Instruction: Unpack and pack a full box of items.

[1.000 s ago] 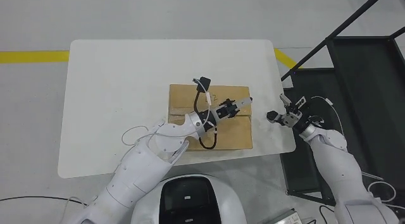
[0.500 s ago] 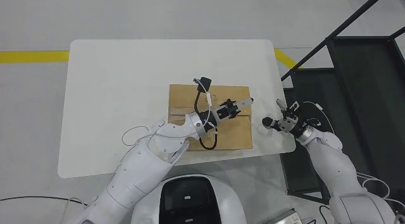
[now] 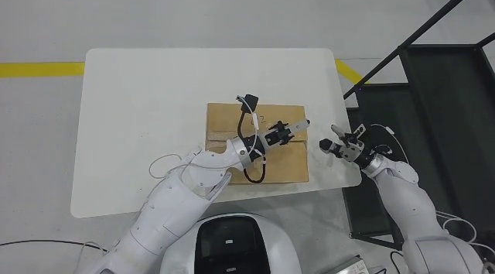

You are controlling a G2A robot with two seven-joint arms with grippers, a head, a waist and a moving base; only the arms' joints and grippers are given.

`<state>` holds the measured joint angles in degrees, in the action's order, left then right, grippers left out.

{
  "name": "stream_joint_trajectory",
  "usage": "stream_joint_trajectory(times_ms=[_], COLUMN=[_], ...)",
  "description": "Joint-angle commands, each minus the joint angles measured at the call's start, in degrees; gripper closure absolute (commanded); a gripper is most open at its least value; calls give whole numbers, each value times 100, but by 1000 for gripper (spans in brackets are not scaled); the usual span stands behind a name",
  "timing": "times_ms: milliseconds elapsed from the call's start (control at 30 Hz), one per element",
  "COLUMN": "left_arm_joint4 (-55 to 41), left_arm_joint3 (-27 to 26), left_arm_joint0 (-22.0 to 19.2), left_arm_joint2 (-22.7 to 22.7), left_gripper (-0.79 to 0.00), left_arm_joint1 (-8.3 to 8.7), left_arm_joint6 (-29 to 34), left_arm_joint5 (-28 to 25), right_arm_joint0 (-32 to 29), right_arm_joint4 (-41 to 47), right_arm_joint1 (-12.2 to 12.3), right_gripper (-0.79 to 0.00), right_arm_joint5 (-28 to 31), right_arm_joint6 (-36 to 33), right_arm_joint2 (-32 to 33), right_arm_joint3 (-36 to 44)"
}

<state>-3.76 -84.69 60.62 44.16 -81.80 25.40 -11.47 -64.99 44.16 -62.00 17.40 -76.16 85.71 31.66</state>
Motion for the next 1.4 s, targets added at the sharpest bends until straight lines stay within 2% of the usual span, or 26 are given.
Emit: stream_joint_trajectory(times_ms=[0, 167, 333, 467, 867, 1367], left_arm_joint4=[0, 0, 0, 0, 24, -308], left_arm_joint3=[0, 0, 0, 0, 19, 941], left_arm_joint0=[0, 0, 0, 0, 31, -559], left_arm_joint2=[0, 0, 0, 0, 8, -378], left_gripper=[-785, -785, -785, -785, -785, -785], left_arm_joint1=[0, 0, 0, 0, -7, -317], left_arm_joint6=[0, 0, 0, 0, -64, -39], left_arm_joint5=[0, 0, 0, 0, 78, 111], right_arm_joint0=[0, -192, -312, -334, -4, 392], right_arm_joint4=[0, -286, -559, -448, -324, -307], right_arm_joint1=[0, -24, -60, -105, -379, -574], right_gripper=[0, 0, 0, 0, 0, 0], right_arm_joint5=[0, -275, -476, -560, -645, -469], right_arm_joint6=[0, 281, 315, 158, 81, 29], right_arm_joint2=[0, -171, -389, -485, -1107, -1450], right_arm_joint3=[0, 302, 536, 645, 589, 90])
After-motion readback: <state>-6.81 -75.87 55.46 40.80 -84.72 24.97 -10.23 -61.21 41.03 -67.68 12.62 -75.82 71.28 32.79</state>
